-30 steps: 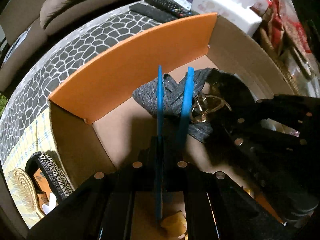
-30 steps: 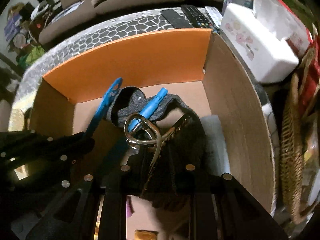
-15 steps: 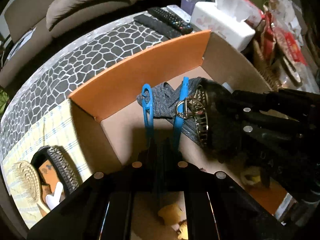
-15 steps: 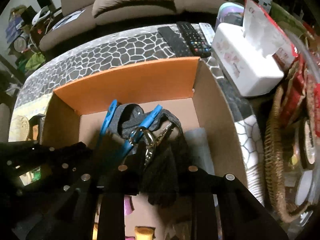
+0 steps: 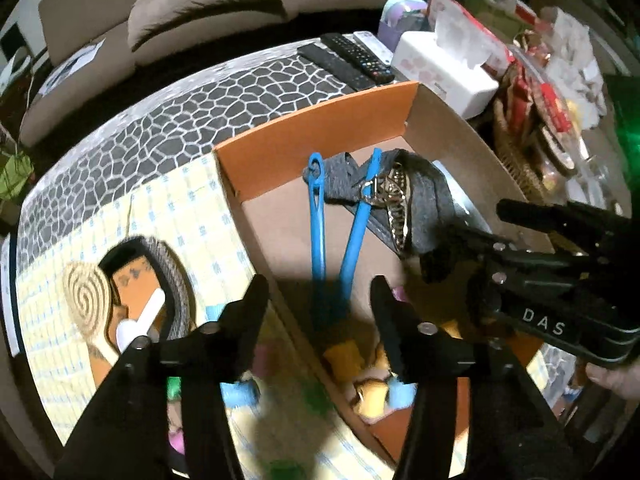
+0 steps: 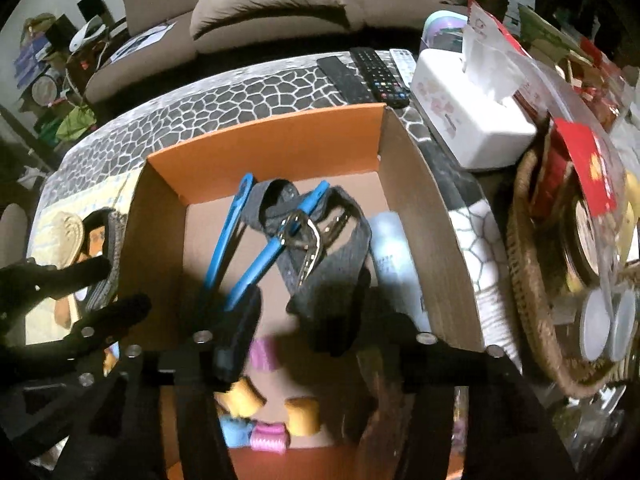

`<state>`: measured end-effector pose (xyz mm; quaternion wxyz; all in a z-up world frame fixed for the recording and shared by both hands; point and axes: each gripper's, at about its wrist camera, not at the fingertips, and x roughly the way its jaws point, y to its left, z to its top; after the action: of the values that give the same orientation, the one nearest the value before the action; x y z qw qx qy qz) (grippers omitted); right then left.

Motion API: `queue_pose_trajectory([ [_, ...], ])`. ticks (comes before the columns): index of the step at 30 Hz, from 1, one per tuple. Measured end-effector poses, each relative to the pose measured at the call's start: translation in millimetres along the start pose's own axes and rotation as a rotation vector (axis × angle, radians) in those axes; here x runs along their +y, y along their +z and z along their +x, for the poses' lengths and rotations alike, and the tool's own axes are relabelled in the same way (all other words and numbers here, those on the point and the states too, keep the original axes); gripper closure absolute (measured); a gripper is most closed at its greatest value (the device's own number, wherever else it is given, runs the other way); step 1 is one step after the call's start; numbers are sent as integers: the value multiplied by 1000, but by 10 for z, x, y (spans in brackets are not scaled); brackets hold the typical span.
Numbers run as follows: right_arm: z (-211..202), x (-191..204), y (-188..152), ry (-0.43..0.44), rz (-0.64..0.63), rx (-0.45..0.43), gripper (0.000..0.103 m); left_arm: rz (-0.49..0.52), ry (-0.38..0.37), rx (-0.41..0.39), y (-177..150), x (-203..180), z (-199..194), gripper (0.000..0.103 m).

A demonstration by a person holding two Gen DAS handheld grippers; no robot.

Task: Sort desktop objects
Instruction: 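Open both tools to drop the keyring and clip in the box, then withdraw both tools from the box back toward the pile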

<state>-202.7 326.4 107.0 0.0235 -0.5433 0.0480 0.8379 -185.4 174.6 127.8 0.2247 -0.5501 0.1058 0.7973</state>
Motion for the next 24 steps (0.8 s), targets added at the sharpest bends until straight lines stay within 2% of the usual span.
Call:
queue_pose_trajectory([
  [2,-35,17,-56,-5,-7,1,31,-22,-19,-4,-72,28,-58,37],
  [4,-96,42,-114,-12,-12,-8,22,-46,-41,-8,-155,59,-111,14],
  [6,-167,55,-163,-16,-12,-20,17,-64,-50,-14,-219,94,-165,7],
  [11,-317,126,-255,-24,-19,-32,15,-110,-61,-26,-389,220,-312,0],
  [15,-432,197,-326,-26,-26,-43,0,-130,-57,-37,-521,305,-438,0],
  [24,-682,405,-475,-17,-45,-60,0,-182,-62,-63,-864,518,-772,0],
])
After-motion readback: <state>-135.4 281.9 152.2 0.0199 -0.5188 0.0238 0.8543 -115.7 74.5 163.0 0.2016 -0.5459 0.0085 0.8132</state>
